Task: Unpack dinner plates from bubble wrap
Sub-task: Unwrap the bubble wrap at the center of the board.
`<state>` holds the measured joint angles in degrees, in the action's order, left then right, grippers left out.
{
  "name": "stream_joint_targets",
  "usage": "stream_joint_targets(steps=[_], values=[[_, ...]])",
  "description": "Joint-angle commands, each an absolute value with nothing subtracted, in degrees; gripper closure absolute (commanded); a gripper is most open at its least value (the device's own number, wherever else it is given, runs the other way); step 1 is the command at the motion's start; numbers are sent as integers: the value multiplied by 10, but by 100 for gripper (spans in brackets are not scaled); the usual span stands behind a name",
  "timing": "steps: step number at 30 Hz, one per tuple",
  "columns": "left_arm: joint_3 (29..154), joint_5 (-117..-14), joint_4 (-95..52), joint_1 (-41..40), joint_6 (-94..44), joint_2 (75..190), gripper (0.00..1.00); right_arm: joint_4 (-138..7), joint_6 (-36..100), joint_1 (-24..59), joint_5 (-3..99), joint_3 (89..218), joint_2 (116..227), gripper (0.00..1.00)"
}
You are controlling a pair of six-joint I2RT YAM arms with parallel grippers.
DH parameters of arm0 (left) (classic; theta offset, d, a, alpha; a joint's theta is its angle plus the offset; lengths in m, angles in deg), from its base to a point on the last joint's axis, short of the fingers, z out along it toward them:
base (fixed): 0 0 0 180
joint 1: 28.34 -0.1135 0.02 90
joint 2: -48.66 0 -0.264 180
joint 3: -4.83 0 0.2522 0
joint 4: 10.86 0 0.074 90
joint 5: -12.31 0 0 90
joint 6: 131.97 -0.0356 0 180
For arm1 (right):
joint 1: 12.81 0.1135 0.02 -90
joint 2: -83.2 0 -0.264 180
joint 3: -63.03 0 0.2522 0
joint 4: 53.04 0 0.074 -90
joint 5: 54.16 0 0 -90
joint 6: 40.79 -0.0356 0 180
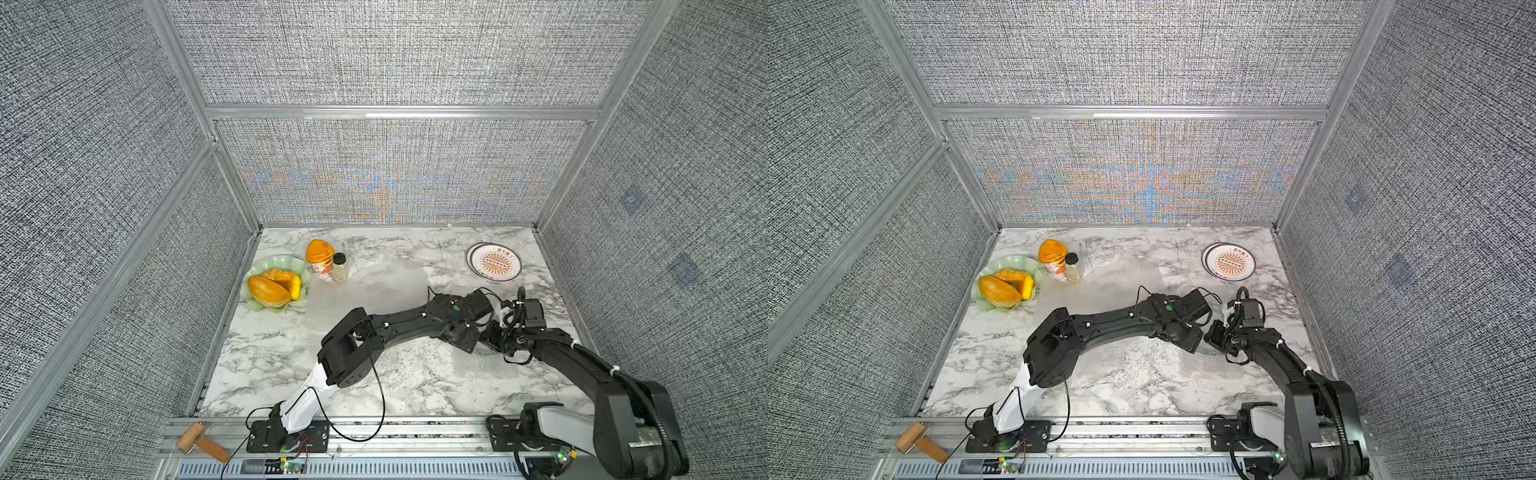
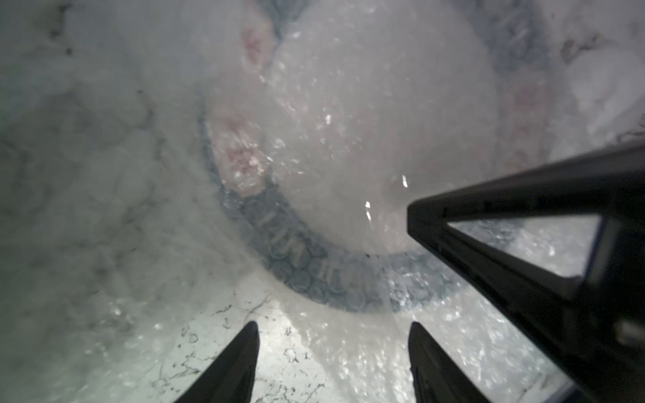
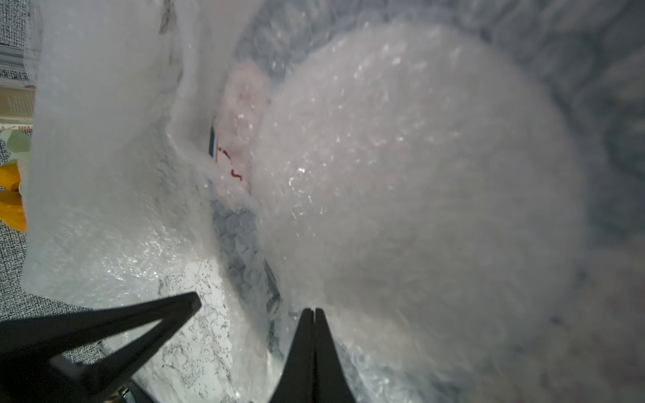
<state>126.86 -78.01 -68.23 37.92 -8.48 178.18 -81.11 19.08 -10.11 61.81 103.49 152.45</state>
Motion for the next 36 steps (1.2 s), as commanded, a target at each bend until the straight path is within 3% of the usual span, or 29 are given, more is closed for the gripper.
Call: stream_joint_targets(steps=[1,11,20,25,36], values=[[1300,-818,-717,379,-69,1805,33,-786,173,-99,638,1020,1527,97],[1395,-852,-773,378,-60,1869,45,-784,171,-98,640,1004,1515,97],[1397,-867,-786,378,-51,1872,77,-774,170,-98,645,1004,1523,97],[1386,-850,-770,378,-47,1861,100,-768,171,-98,640,1003,1534,97],[1249,-811,-678,378,-15,1745,100,-756,98,-108,586,1011,1553,99]])
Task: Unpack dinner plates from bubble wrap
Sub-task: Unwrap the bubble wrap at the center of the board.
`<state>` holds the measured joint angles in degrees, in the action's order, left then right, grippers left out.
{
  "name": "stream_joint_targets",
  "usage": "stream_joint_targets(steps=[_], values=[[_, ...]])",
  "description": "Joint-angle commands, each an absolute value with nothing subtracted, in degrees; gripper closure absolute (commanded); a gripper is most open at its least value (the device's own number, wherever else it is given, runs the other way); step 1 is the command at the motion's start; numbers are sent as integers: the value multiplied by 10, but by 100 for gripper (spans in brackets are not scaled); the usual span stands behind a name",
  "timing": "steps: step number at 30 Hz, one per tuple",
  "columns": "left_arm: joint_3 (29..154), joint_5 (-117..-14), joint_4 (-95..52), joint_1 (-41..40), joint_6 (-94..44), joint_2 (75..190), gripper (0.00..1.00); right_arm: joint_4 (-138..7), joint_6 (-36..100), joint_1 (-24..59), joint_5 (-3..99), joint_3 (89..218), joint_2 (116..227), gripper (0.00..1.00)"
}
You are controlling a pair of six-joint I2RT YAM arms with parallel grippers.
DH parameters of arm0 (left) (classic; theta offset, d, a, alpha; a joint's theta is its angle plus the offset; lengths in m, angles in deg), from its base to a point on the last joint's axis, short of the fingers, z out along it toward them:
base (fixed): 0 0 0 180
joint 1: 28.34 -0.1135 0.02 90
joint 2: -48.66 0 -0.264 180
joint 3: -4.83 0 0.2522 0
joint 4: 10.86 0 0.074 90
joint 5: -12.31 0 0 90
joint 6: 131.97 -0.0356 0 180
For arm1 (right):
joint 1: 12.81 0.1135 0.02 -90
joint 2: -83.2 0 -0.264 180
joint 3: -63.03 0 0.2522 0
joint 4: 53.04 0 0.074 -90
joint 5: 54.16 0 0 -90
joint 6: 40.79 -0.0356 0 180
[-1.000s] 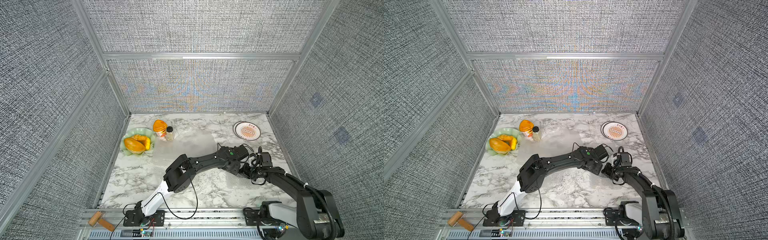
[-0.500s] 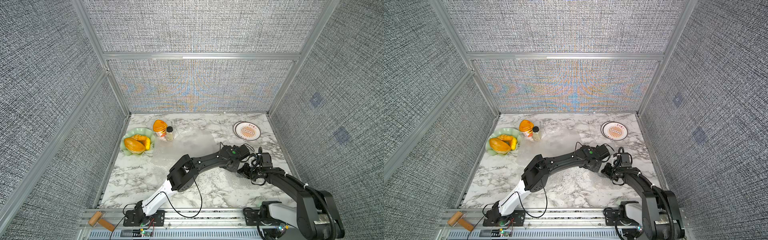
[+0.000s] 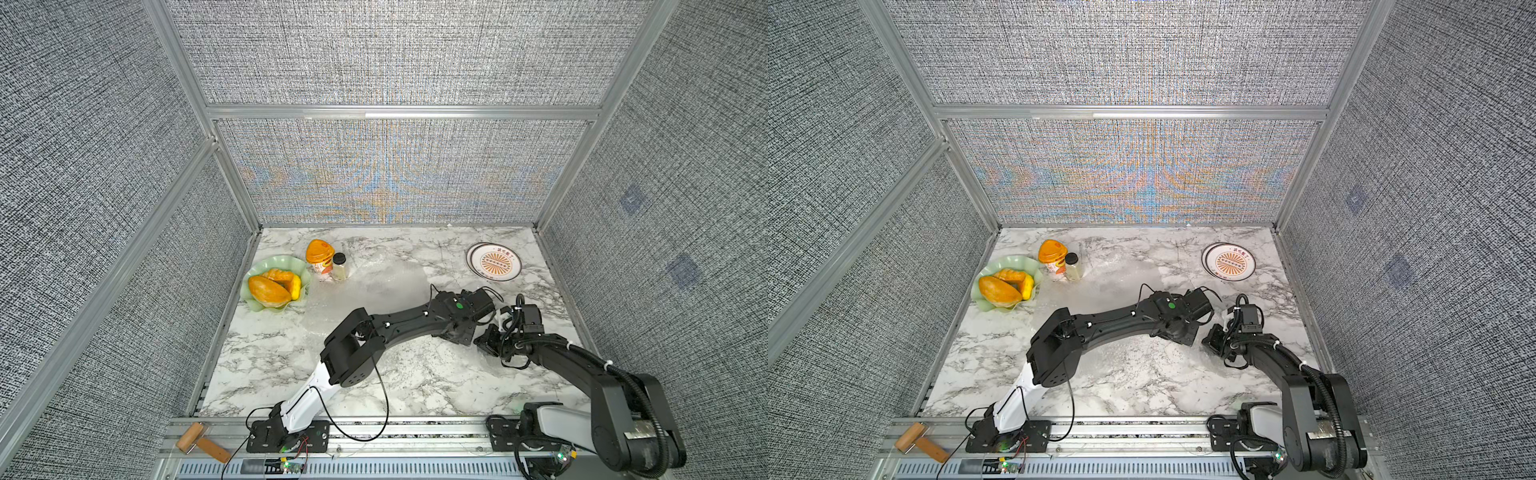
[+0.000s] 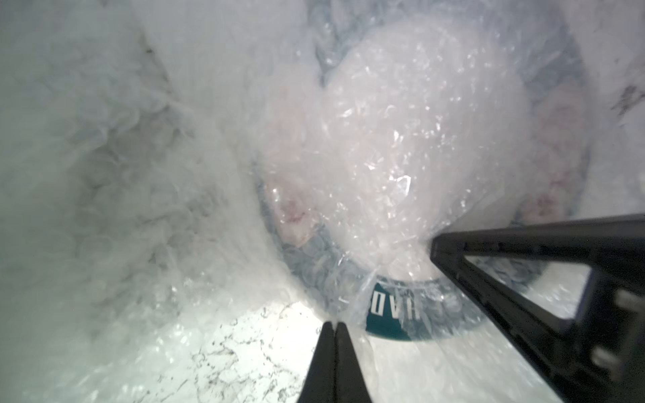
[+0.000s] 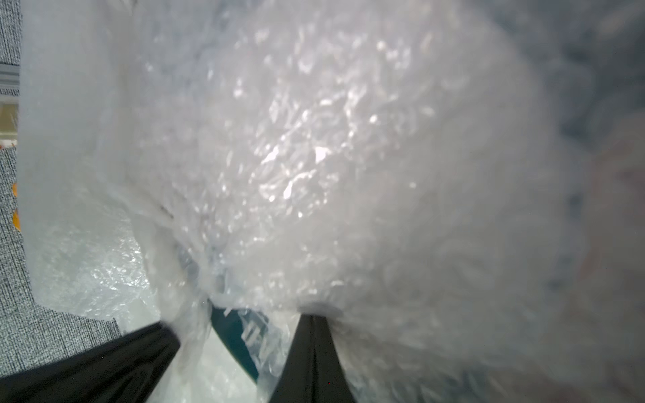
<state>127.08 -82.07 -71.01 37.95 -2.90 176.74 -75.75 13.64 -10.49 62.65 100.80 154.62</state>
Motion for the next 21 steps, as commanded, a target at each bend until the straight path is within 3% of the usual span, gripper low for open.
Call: stream_joint_targets(steps=[1,11,17,21], values=[[1240,-812,-676,378,-13,1738,100,-754,92,-110,584,1011,1558,100],[1155,-825,-661,366,11,1677,100,-726,57,-139,597,1003,1585,100],[1081,-824,-634,356,25,1642,100,-767,100,-132,620,1031,1518,100],[1059,-816,-623,355,32,1649,100,-872,146,-120,548,1078,1450,95]])
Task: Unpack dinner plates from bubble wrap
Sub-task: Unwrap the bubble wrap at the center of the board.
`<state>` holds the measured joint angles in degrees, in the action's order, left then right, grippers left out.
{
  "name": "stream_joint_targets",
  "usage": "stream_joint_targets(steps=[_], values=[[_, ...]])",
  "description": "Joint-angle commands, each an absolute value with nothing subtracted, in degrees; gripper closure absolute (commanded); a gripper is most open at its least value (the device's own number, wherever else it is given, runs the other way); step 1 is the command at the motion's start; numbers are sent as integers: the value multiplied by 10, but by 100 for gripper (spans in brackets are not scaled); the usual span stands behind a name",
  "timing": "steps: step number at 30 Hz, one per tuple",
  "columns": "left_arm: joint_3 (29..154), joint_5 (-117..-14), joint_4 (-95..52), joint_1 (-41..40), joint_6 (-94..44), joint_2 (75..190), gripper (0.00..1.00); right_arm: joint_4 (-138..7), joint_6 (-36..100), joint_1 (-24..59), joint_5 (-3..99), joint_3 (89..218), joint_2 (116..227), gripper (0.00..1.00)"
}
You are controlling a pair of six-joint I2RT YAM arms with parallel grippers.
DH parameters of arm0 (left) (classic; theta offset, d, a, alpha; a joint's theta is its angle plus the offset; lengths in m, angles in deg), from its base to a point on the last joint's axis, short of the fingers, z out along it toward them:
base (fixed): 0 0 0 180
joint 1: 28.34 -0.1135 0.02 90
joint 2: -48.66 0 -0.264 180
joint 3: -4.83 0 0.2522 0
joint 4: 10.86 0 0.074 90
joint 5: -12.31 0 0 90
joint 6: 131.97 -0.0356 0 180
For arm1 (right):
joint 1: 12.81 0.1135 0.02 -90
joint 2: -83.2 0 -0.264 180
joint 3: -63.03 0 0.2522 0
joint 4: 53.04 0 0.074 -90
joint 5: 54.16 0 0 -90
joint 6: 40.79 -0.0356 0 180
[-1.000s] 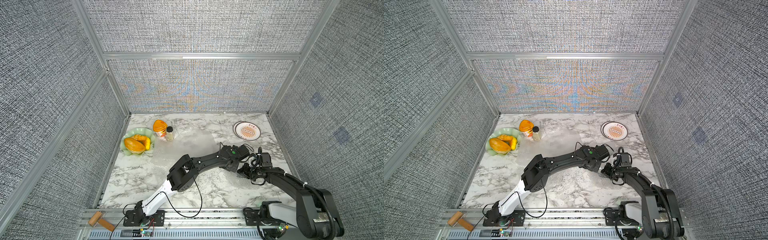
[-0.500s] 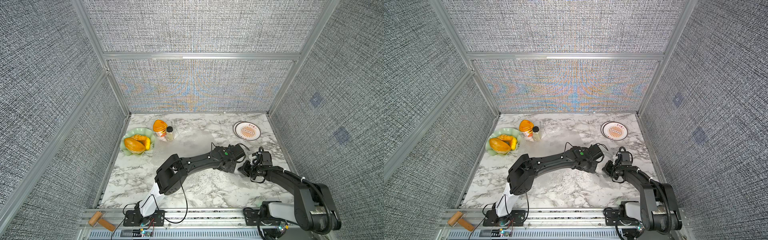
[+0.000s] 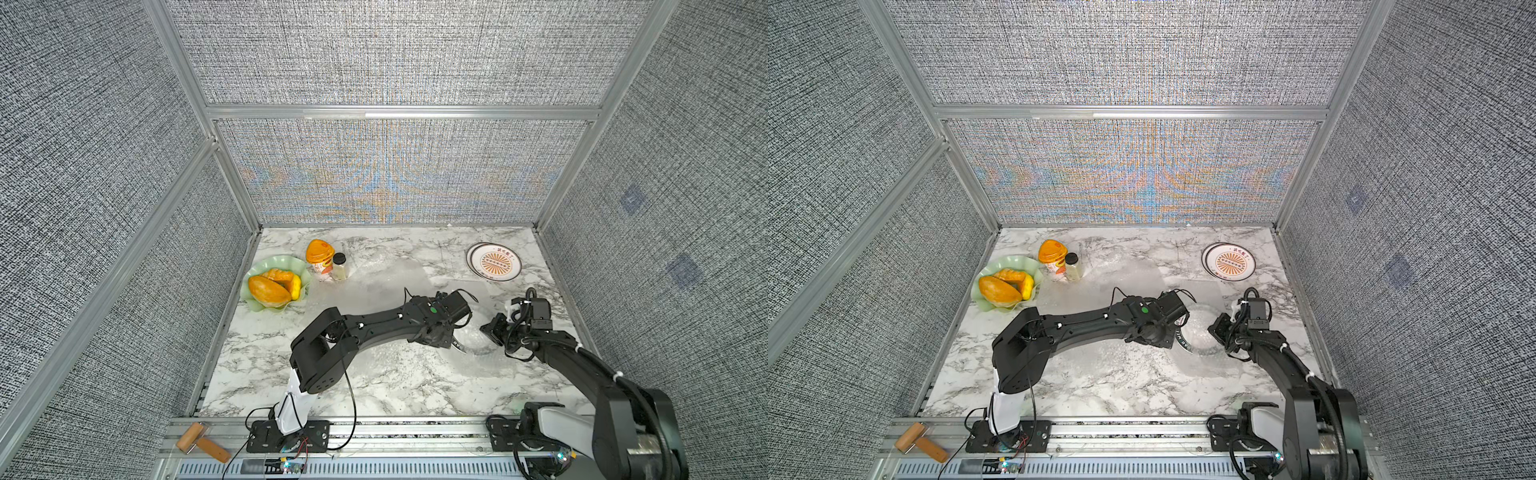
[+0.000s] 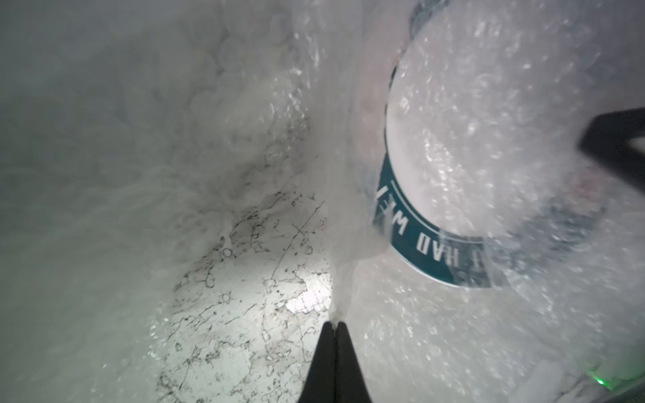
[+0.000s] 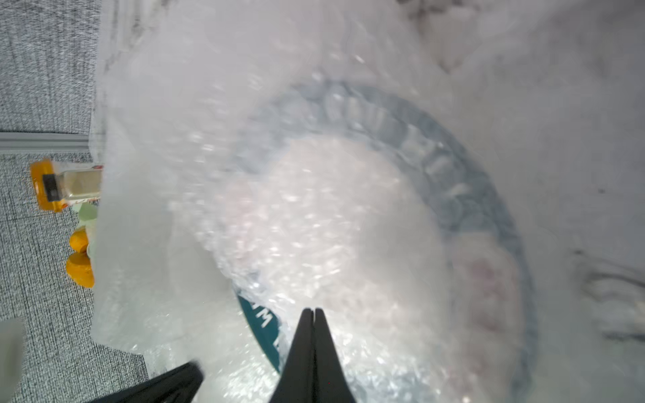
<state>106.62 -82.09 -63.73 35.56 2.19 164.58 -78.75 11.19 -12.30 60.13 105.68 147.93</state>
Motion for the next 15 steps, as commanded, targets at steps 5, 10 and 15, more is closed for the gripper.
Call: stream_joint_targets(steps=[5,10,15], values=[[1037,-814,-609,355,39,1645,87,-974,187,-87,474,1124,1373,65],[1024,-831,-620,349,45,1631,66,-1022,164,-32,473,1103,1337,41],[1009,-838,-626,339,41,1575,58,-1027,102,7,481,1056,1300,36]])
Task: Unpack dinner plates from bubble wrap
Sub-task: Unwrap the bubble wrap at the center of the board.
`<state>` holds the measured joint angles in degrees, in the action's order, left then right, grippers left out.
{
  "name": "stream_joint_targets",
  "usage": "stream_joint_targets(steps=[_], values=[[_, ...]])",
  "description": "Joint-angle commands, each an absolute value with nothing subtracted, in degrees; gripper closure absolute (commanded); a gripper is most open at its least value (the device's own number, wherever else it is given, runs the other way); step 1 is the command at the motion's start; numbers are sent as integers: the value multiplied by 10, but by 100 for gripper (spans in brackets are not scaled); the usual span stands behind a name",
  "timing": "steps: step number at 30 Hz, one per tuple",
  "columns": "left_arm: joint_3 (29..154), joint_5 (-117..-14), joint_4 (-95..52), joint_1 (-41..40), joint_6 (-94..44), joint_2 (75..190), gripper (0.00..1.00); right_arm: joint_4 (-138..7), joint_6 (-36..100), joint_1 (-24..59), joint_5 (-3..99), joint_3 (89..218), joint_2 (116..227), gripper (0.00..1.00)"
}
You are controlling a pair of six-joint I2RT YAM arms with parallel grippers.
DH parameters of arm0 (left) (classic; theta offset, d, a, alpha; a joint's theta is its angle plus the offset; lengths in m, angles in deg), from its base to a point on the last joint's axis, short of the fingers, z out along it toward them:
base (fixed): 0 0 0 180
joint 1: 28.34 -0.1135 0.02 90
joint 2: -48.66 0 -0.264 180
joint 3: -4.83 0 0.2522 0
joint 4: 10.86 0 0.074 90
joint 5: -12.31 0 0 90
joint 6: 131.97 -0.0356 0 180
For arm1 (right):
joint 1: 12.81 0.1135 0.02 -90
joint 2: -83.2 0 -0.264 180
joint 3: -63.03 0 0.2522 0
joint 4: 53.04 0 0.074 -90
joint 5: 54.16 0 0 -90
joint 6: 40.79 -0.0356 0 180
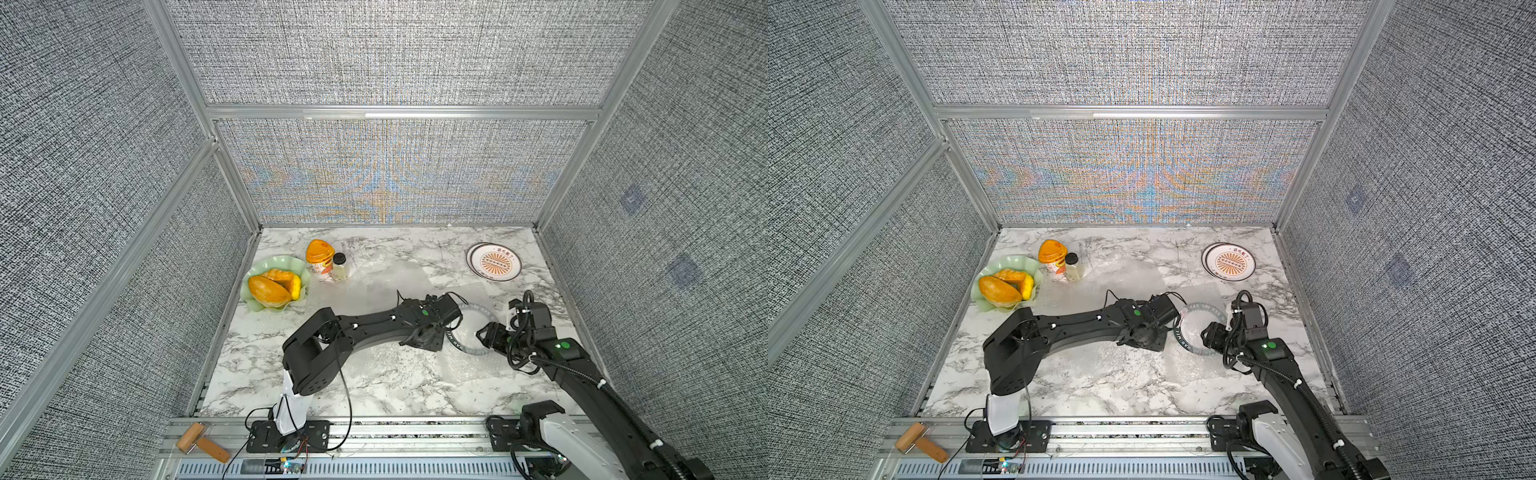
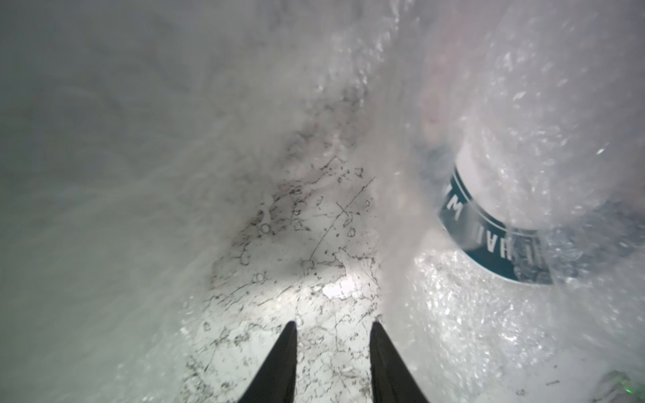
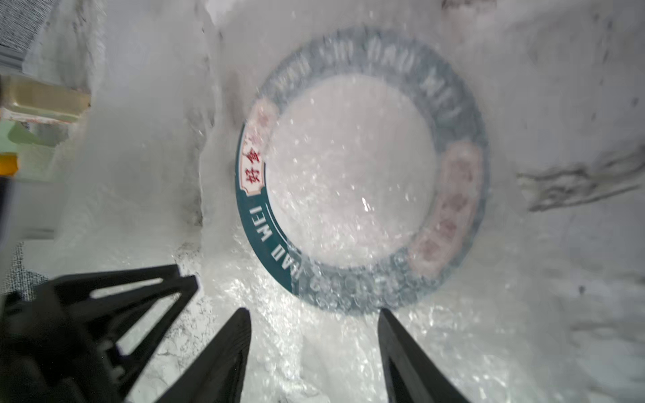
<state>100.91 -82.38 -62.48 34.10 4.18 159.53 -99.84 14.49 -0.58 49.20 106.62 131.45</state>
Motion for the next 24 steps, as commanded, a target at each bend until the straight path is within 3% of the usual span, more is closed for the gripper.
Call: stream_joint_targets(steps=[1,4,7,15,24], values=[[1011,-838,-628,339,38,1564,56,-1032,91,12,478,1051,1289,33],[1020,-830,-628,346,28,1543,49,-1018,44,26,505,1016,1249,21],[1052,-819,-631,366,9,1547,41,-1022,19,40,507,995,1219,16],[1108,-758,-602,395,1,1613,37,-986,-16,56,536,966,1220,18],[1120,-714,-570,395,-12,1645,37,-1094,-49,94,467,1002,1136,21]])
